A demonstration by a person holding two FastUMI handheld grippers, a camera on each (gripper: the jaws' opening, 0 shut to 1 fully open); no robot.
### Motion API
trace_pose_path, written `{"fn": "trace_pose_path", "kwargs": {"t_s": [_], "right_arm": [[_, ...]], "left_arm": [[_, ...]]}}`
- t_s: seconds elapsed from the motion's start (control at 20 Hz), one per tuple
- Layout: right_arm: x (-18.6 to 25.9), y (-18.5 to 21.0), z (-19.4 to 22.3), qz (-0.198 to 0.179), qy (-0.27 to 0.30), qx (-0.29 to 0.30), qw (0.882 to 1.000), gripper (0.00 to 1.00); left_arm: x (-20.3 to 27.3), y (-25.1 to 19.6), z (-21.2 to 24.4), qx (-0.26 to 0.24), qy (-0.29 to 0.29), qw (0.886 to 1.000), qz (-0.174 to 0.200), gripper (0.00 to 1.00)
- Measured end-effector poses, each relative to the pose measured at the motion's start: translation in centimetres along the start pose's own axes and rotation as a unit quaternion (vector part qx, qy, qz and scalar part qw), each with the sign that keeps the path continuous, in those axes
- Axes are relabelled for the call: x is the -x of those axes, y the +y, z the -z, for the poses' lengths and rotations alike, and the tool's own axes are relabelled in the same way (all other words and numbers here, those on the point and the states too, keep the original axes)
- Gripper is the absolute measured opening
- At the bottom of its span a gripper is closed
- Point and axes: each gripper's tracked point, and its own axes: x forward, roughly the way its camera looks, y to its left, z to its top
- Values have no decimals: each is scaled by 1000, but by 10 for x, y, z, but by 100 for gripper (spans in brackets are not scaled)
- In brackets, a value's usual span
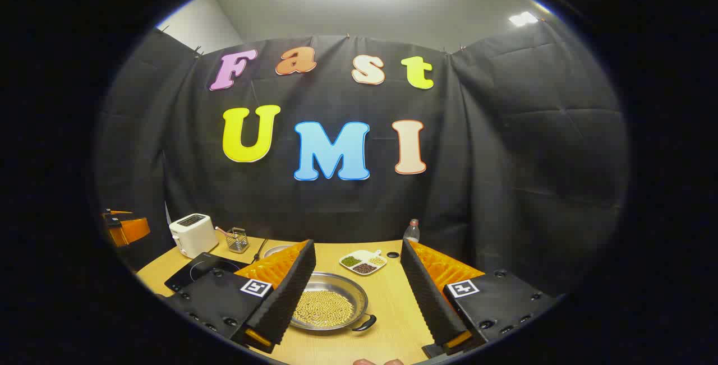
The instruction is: First push the handle of the pot to place it horizontally, then grasp the pot with both hands and set it on the induction cooktop.
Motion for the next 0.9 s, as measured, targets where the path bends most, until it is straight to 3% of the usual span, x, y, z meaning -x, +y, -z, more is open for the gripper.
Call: {"fn": "trace_pose_path", "kwargs": {"t_s": [0.35, 0.5, 0.65, 0.75, 0.9], "right_arm": [[7, 1, 2, 6, 10, -1, 1000, 96], [7, 0, 4, 10, 16, 8, 1000, 97], [4, 1, 7, 13, 21, 12, 1000, 97], [3, 0, 8, 13, 27, 5, 1000, 98], [1, 0, 13, 14, 36, -3, 999, 98]], "left_arm": [[-1, 4, -4, -16, -8, 1000, 11, 82], [-6, 2, -5, -11, -9, 1000, 17, 87], [-9, 3, -9, -6, -13, 1000, 19, 82], [-11, 2, -6, -3, -11, 1000, 22, 87], [-14, 5, -2, -5, -7, 1000, 24, 84]]}}
